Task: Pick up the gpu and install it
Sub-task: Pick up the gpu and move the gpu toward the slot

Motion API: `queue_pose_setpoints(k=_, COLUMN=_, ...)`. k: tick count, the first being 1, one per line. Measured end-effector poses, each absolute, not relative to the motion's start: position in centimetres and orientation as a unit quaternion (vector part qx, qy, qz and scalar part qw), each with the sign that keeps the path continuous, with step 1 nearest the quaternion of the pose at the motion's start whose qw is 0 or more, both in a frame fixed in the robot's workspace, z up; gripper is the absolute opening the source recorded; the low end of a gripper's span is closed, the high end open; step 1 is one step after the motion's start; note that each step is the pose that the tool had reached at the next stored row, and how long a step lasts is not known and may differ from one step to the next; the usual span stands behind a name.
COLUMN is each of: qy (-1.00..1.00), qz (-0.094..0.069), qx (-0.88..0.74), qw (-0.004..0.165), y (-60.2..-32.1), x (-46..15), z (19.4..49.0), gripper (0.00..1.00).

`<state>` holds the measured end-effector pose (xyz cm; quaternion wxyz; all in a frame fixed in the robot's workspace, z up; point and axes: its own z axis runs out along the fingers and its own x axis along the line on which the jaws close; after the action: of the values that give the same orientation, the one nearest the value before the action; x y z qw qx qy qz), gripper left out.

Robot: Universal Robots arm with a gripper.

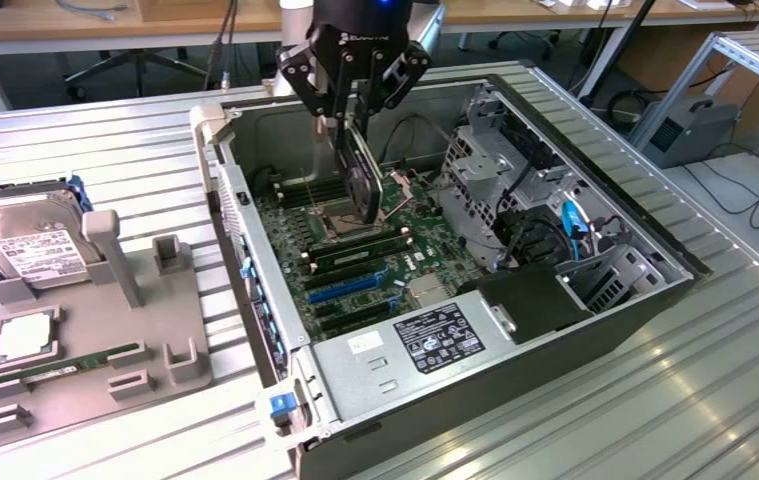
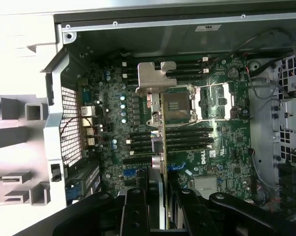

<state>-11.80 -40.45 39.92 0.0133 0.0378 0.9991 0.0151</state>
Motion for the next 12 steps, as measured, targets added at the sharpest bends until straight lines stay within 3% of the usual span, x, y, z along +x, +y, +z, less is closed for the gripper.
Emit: queue_pose_setpoints(k=12, qy=0.999, qz=0.015, qx=0.038, qw=0.013, y=-40.45, x=-11.67, z=39.74, gripper=0.27)
